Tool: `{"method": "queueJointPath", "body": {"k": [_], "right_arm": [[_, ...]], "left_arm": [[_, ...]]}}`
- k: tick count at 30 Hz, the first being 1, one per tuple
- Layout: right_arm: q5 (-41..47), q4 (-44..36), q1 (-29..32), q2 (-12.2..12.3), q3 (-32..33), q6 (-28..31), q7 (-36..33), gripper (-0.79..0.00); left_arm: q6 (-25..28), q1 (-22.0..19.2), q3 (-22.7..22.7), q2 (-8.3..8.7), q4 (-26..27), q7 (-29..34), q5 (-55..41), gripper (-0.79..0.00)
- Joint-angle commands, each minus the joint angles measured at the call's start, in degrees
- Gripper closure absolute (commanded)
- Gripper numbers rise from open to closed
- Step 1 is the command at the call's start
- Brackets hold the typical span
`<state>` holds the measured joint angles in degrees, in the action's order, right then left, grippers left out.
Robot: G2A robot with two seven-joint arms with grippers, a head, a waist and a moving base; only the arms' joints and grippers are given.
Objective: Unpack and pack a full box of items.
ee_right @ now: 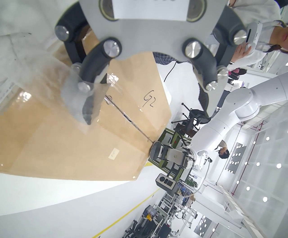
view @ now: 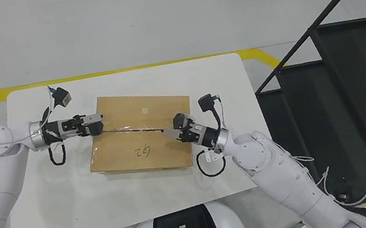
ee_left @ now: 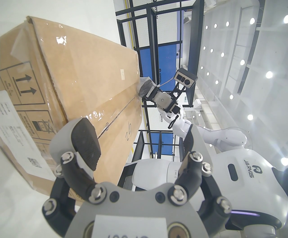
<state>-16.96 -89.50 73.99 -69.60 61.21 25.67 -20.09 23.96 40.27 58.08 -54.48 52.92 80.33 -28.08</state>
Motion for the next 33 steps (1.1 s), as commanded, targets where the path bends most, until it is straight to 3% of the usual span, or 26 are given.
{"method": "queueJointPath", "body": {"k": [1, 11, 20, 21, 22, 24, 25, 26, 33], "right_arm": [[-0.02, 0.08, -0.88, -0.12, -0.47, -0.6, -0.98, -0.785], [2.19, 4.43, -6.62, -1.52, -4.91, -3.22, -4.61, -0.785], [0.16, 3.01, -6.54, -1.55, -4.01, -3.81, -2.92, -0.785], [-0.04, 2.59, -6.21, -1.46, -3.7, -4.09, -2.99, -0.656], [-0.29, 2.26, -5.95, -1.39, -3.41, -4.43, -3.1, -0.44], [-0.44, 1.75, -5.48, -1.27, -2.94, -4.78, -3.29, -0.139], [-0.56, 1.54, -5.27, -1.23, -2.72, -5.01, -3.36, -0.034], [-0.67, 1.23, -5.02, -1.18, -2.51, -5.36, -3.38, 0.0], [-3.2, -2.74, -2.61, -0.65, -0.74, -8.87, -4.03, 0.0]], "left_arm": [[0.0, 0.0, 0.0, 0.0, 0.0, 0.0, 0.0, -0.785], [0.0, 0.0, 0.0, 0.0, 0.0, 0.0, 0.0, -0.785], [0.0, 0.0, 0.0, 0.0, 0.0, 0.0, 0.0, -0.785], [0.0, 0.0, 0.0, 0.0, 0.0, 0.0, 0.0, -0.785], [0.0, 0.0, 0.0, 0.0, 0.0, 0.0, 0.0, -0.785], [0.0, 0.0, 0.0, 0.0, 0.0, 0.0, 0.0, -0.785], [0.0, 0.0, 0.0, 0.0, 0.0, 0.0, 0.0, -0.785], [0.0, 0.0, 0.0, 0.0, 0.0, 0.0, 0.0, -0.785], [0.0, 0.0, 0.0, 0.0, 0.0, 0.0, 0.0, -0.785]]}}
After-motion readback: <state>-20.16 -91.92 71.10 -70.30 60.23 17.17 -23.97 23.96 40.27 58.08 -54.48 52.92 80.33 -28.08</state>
